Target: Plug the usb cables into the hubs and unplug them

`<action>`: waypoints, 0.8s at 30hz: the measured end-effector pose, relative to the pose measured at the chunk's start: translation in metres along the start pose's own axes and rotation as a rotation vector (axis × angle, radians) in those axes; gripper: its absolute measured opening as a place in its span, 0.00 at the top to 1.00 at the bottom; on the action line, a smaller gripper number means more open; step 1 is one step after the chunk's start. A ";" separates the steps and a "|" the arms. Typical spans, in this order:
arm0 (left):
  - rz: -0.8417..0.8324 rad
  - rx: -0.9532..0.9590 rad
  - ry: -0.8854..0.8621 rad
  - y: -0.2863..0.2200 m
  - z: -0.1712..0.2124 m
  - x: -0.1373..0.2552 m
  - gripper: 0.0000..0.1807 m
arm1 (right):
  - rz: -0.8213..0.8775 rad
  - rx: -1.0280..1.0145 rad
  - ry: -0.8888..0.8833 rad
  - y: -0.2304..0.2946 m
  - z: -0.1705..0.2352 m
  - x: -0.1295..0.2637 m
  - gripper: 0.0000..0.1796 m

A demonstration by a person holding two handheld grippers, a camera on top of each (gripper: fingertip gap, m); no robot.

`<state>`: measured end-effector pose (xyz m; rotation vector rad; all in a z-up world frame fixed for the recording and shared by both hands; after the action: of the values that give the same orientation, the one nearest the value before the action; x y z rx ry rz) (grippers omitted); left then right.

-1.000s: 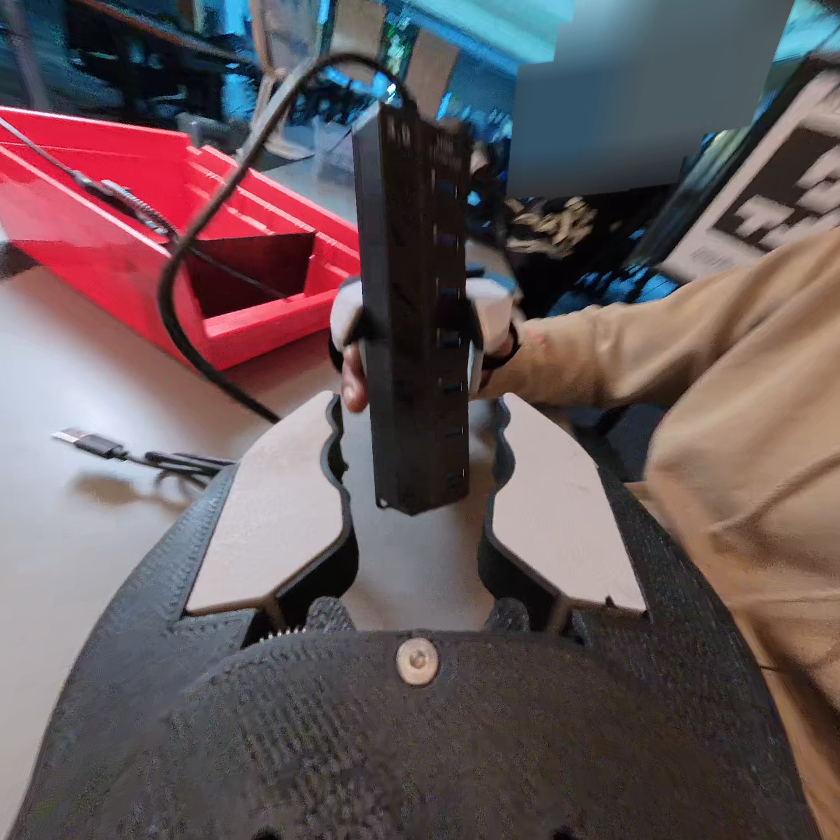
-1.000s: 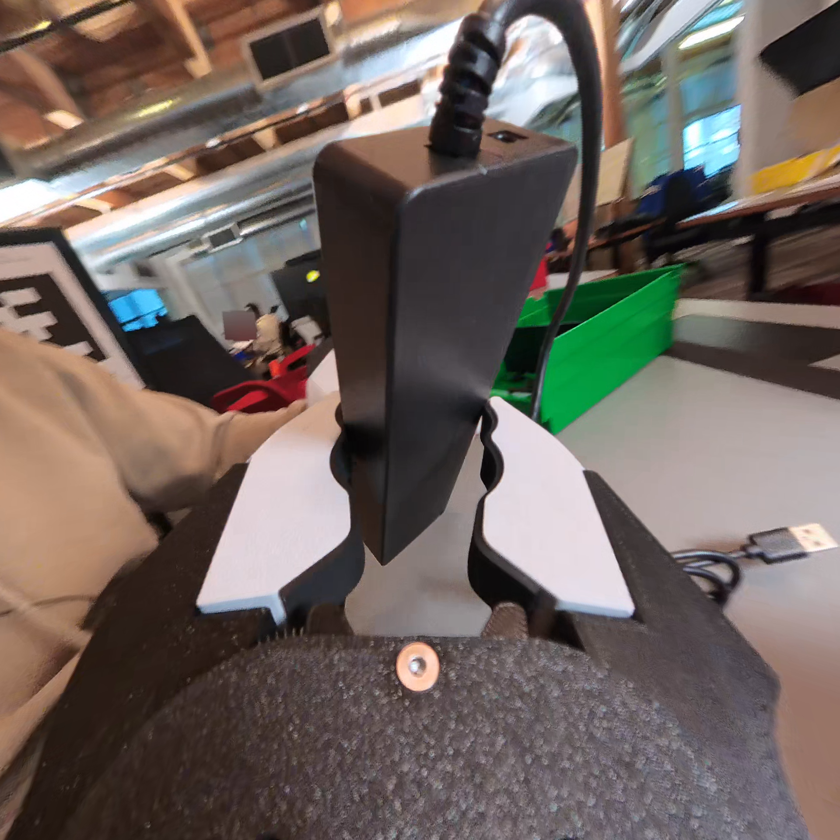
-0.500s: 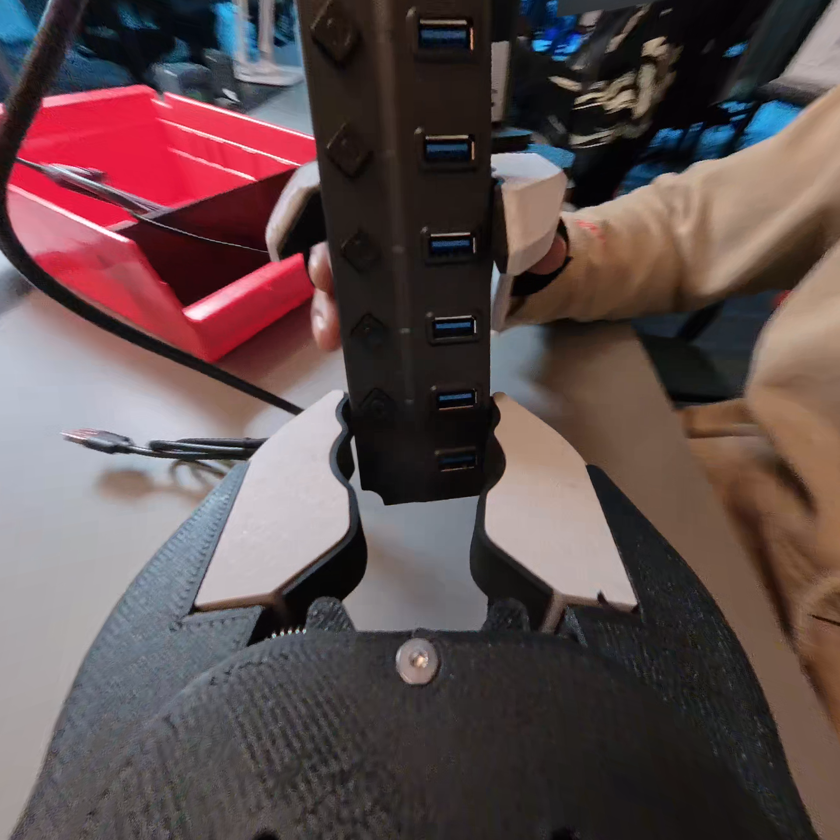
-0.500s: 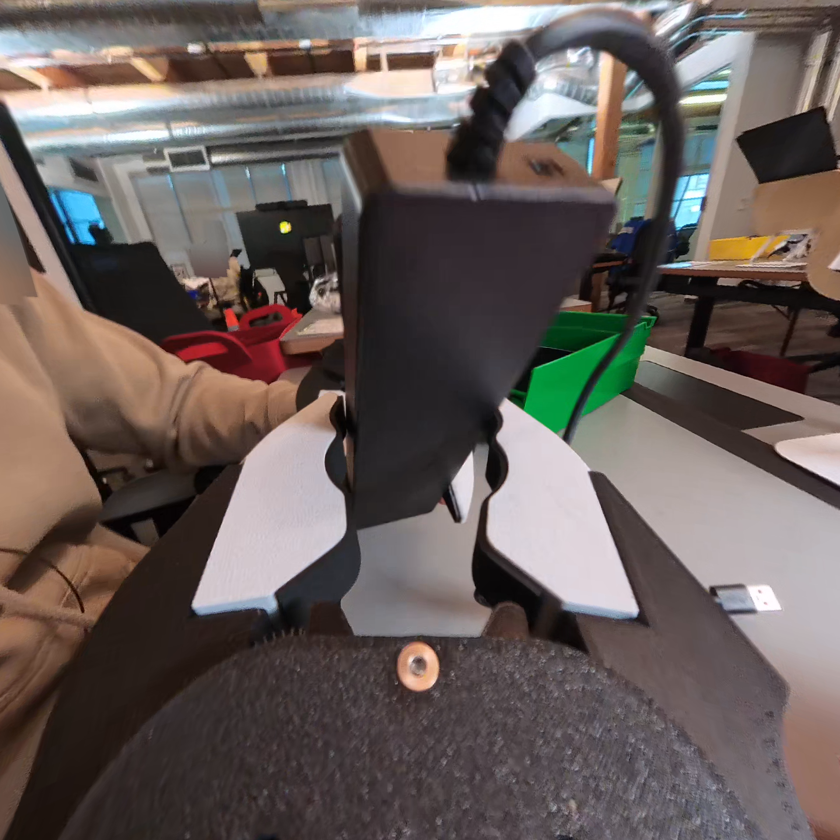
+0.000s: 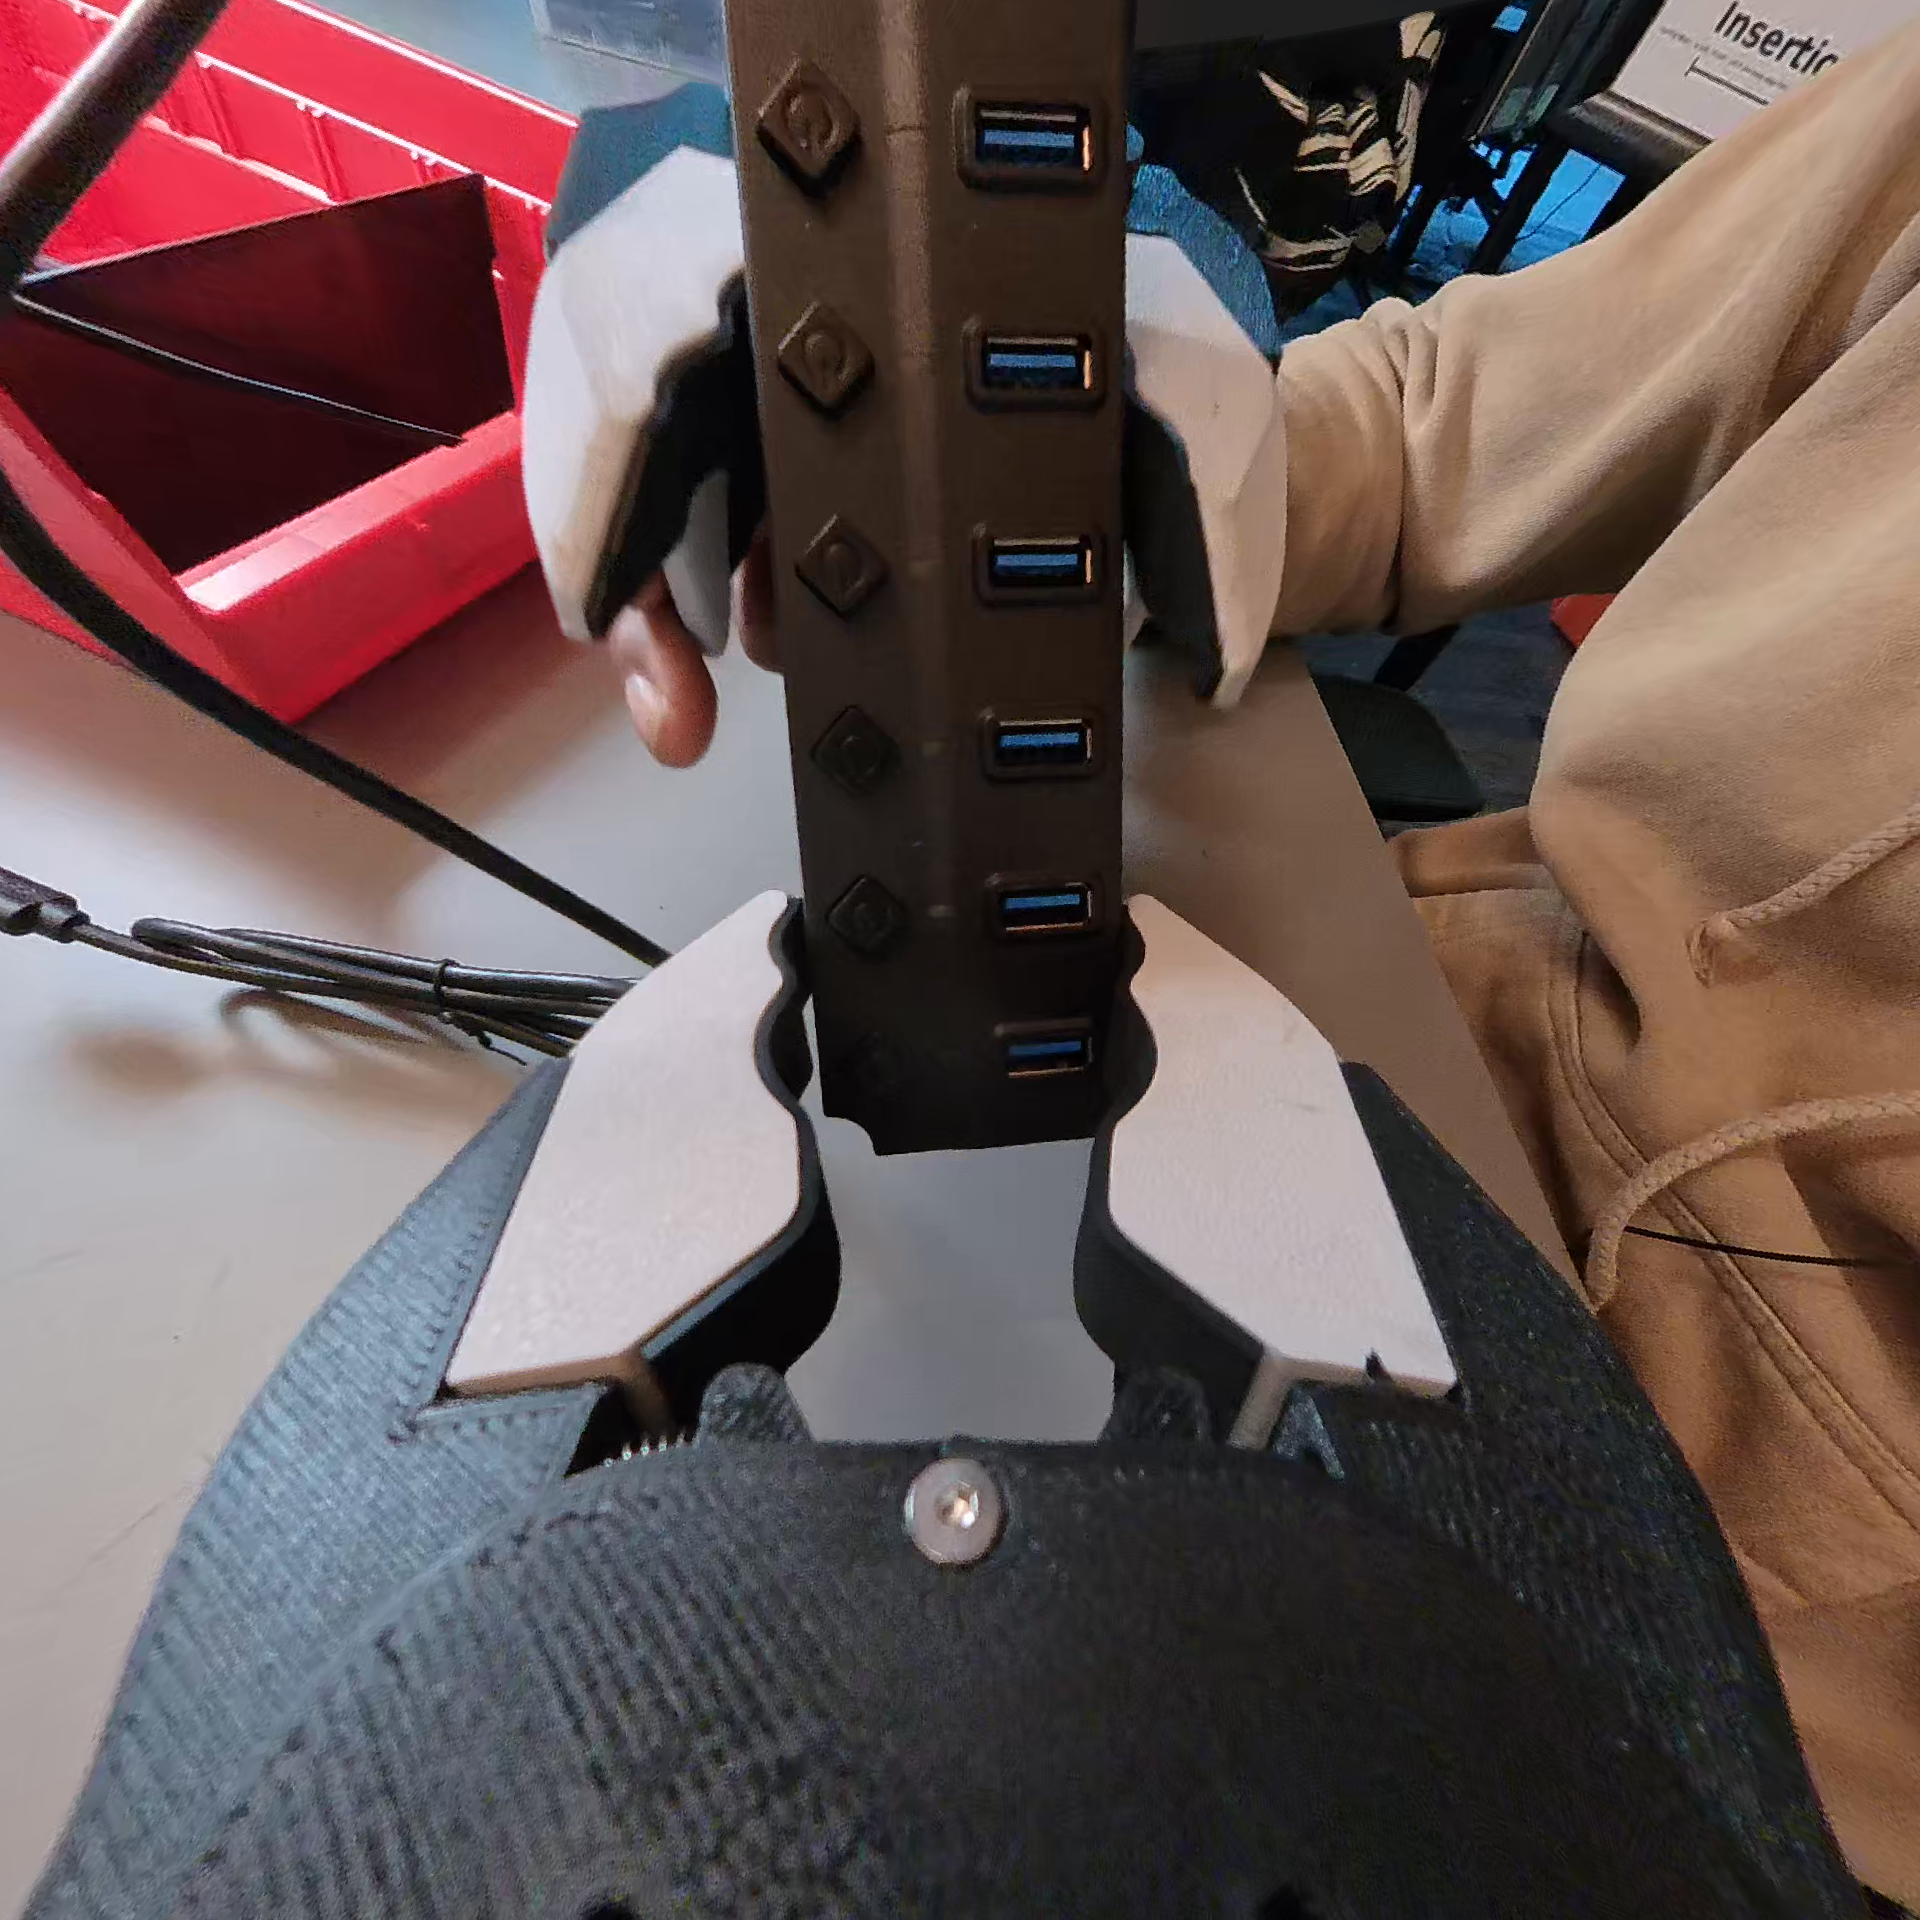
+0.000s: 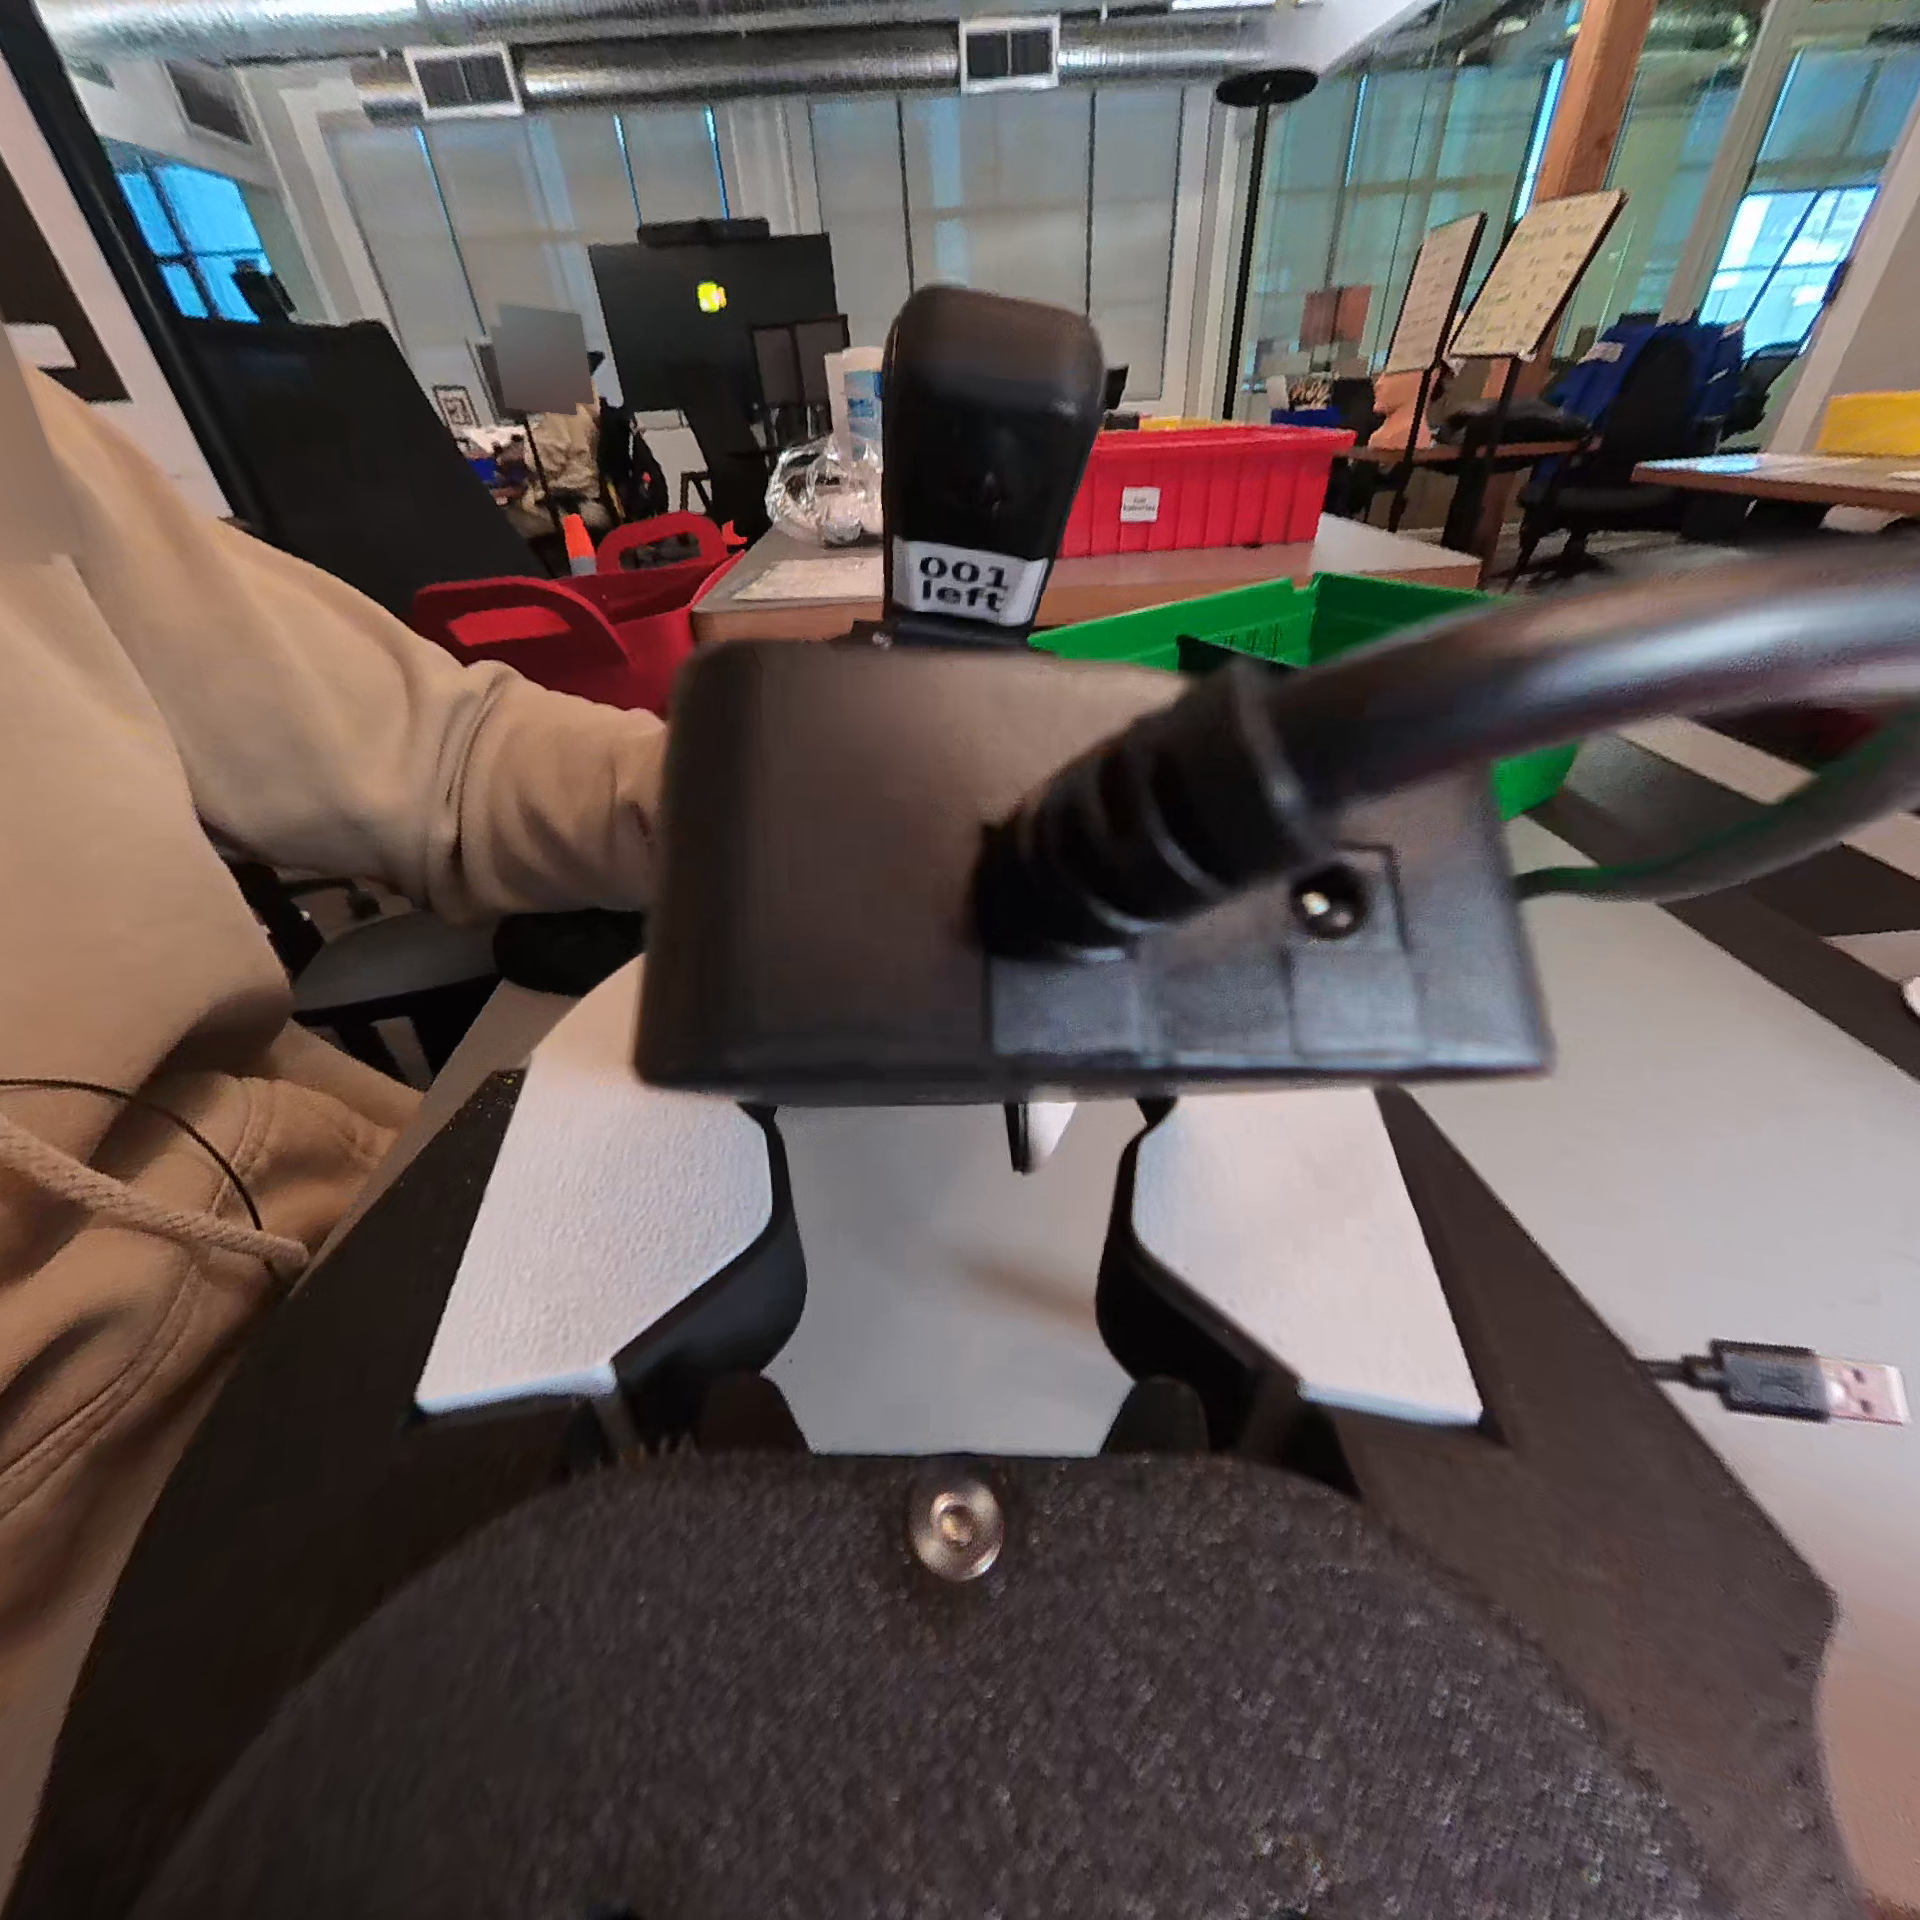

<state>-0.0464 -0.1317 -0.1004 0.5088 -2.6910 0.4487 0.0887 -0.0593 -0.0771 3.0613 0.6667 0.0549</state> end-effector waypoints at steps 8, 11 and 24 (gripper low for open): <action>0.017 0.018 -0.003 0.001 0.003 -0.002 0.69 | 0.000 -0.056 -0.026 0.001 0.005 -0.002 0.64; 0.033 0.019 -0.056 0.002 0.004 0.000 0.69 | 0.017 -0.057 -0.051 0.003 0.004 -0.002 0.64; -0.163 0.037 -0.264 0.020 -0.008 0.054 0.70 | 0.089 -0.057 -0.155 -0.016 -0.008 0.027 0.64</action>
<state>-0.0987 -0.1264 -0.0768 0.8446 -2.8632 0.4113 0.1063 -0.0340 -0.0689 2.9985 0.5113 -0.1587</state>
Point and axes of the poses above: each gripper's, where its closed fingertips meet, x back along the fingers, z out of its underside, y = z × x across the jaws, the point moved 9 cm from there along x, back along the fingers, and after that the axes turned 2 degrees about x, right-handed, at the moved point
